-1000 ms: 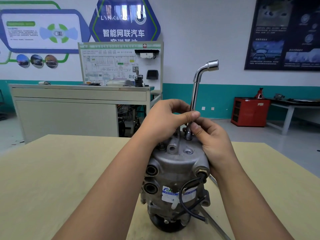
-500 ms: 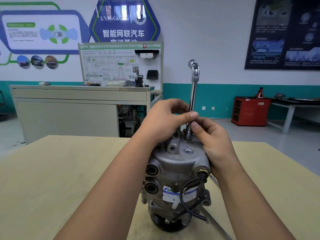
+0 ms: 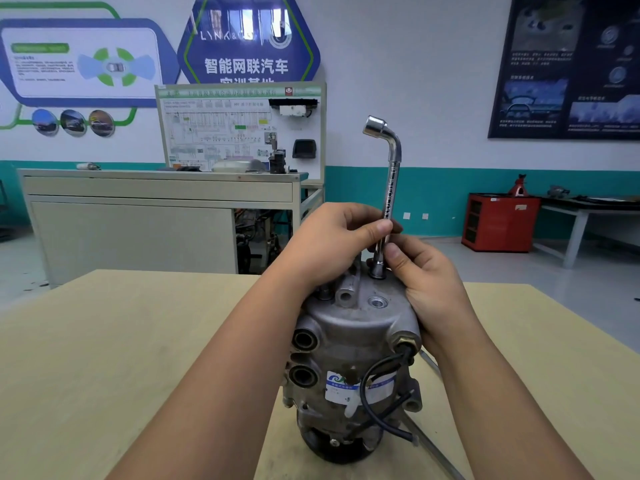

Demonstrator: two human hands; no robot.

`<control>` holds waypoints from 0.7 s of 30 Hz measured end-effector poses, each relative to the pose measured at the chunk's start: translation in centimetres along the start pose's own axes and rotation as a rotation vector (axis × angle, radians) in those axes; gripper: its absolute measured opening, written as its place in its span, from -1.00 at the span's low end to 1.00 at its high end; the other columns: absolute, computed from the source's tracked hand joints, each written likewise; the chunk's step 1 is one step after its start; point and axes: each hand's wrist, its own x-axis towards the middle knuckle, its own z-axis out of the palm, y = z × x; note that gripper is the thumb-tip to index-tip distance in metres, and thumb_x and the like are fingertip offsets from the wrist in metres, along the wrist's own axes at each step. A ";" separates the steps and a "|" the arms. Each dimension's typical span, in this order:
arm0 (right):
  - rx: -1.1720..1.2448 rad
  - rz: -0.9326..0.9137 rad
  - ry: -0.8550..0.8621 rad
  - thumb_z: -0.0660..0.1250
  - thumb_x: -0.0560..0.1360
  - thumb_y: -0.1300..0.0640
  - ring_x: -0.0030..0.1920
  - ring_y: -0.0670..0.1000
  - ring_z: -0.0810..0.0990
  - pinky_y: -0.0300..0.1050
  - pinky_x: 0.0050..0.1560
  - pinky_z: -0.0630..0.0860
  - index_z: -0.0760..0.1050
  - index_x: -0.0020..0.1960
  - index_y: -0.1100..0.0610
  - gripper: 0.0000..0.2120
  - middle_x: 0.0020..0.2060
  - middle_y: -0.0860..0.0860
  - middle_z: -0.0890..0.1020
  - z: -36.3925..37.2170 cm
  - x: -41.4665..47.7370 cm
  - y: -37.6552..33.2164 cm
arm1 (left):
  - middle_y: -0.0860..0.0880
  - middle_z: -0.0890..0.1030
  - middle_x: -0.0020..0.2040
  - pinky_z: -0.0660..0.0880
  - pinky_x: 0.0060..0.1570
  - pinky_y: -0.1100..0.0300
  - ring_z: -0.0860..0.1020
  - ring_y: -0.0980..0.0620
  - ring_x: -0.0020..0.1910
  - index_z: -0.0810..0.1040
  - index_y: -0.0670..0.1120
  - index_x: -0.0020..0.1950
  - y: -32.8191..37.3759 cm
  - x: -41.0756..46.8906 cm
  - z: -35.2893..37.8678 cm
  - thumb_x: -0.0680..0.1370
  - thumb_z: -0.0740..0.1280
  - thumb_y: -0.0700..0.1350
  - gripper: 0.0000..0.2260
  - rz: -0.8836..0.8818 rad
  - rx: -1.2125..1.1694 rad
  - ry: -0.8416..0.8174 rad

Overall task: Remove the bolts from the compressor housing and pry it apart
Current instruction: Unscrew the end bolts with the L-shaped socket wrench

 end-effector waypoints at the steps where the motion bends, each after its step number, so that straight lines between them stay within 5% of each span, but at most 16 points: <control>1: 0.005 0.005 -0.001 0.28 0.36 0.08 -0.08 -0.05 0.66 -0.09 0.02 0.59 0.69 -0.14 -0.09 -0.78 -0.17 -0.02 0.71 0.0 0.0 0.0 | 0.10 0.67 -0.14 0.45 -0.04 0.40 0.59 0.25 -0.13 0.65 0.01 -0.02 0.0 0.0 0.0 0.59 0.29 -0.16 -0.86 -0.006 -0.005 0.002; 7: 0.013 0.016 0.014 0.29 0.36 0.07 -0.03 0.01 0.64 -0.01 0.09 0.56 0.67 -0.13 0.00 -0.81 -0.15 0.01 0.70 -0.1 0.0 0.0 | 0.03 0.70 -0.05 0.50 0.12 0.23 0.63 0.14 0.00 0.65 0.01 -0.05 0.0 -0.1 0.0 0.59 0.30 -0.15 -0.86 -0.007 0.020 0.014; 14: -0.120 -0.033 0.024 0.38 0.27 0.04 -0.23 -0.18 0.63 -0.32 -0.24 0.53 0.53 -0.08 0.09 -0.75 -0.31 -0.12 0.66 -0.3 -0.1 -0.2 | -0.07 0.70 -0.04 0.50 0.19 -0.07 0.64 0.00 0.05 0.58 0.01 -0.20 0.0 0.0 0.2 0.51 0.42 -0.09 -0.90 -0.051 -0.019 0.065; 21: -0.095 -0.032 0.015 0.36 0.31 0.08 -0.24 -0.14 0.63 -0.26 -0.23 0.54 0.61 -0.15 0.01 -0.87 -0.30 -0.09 0.66 -0.5 0.0 0.2 | 0.03 0.70 -0.05 0.52 0.13 0.15 0.63 0.12 0.01 0.66 -0.05 0.00 -0.4 0.0 0.2 0.52 0.40 -0.07 -0.89 -0.041 -0.016 0.061</control>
